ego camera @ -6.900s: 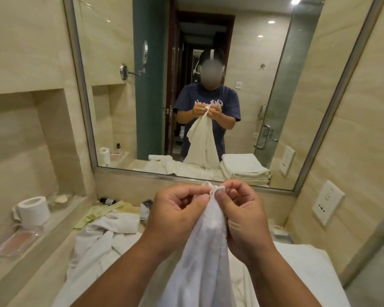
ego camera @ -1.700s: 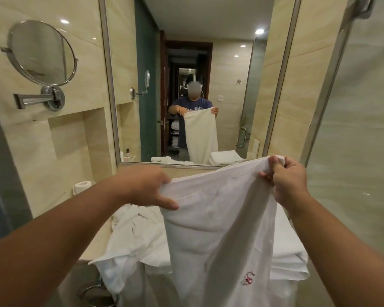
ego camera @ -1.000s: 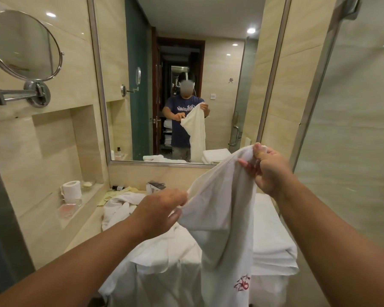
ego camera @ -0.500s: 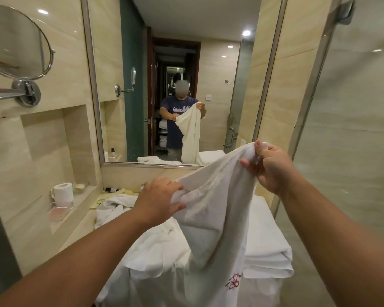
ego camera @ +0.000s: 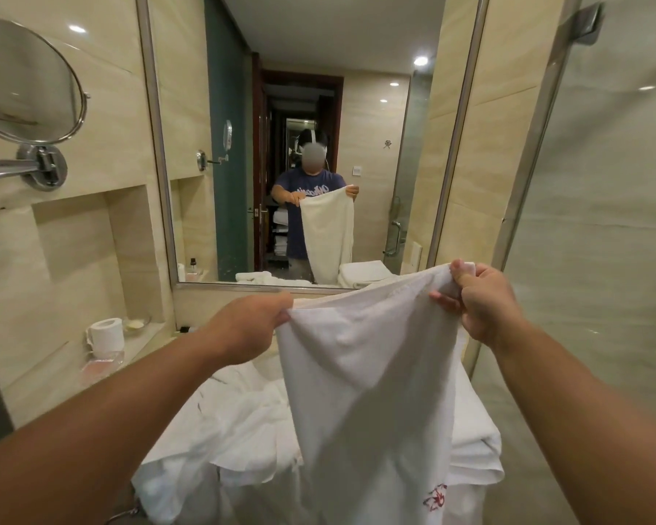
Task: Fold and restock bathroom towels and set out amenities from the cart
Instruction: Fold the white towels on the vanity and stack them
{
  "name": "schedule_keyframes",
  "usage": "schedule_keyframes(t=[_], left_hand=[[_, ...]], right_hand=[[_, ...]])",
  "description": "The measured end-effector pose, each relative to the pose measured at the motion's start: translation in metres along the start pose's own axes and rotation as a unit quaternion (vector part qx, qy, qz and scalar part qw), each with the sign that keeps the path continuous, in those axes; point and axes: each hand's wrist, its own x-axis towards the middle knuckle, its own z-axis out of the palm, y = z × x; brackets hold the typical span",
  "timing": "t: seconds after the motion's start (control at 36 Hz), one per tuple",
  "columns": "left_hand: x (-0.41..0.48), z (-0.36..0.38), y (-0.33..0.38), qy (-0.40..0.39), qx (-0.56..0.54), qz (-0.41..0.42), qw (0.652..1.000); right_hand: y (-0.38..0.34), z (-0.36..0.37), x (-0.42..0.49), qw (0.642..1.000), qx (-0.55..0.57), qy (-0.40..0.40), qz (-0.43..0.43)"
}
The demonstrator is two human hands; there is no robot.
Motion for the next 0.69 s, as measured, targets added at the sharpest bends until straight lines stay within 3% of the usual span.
schedule_keyframes(t=[0.14,0.28,0.33,0.39,0.47,0.61,0.69], left_hand=[[0.006,-0.026,0.009,-0.007,-0.011,0.004,1.000],[0.012,-0.040,0.019,0.040,0.020,0.056,0.997],[0.015,-0.046,0.017,0.034,0.019,0.065,0.997],[0.016,-0.052,0.013,0.015,0.033,0.060,0.998],[0.020,-0.057,0.007,0.009,0.012,0.030,0.999],[0.025,-0.062,0.009,0.060,-0.021,0.033,0.997],[0.026,-0.066,0.008,0.083,-0.026,0.028,0.996]], right_hand=[[0.016,-0.014,0.010,0.984,-0.155,0.027,-0.082],[0.033,-0.022,0.016,0.949,-0.267,0.065,-0.153],[0.033,-0.021,0.017,0.964,-0.234,0.048,-0.114],[0.026,-0.018,0.013,0.989,-0.144,-0.017,-0.009],[0.014,-0.014,0.004,0.988,-0.050,-0.106,0.101],[0.017,-0.003,0.003,0.990,-0.010,-0.101,0.099],[0.027,-0.005,0.009,0.987,-0.023,-0.139,0.079]])
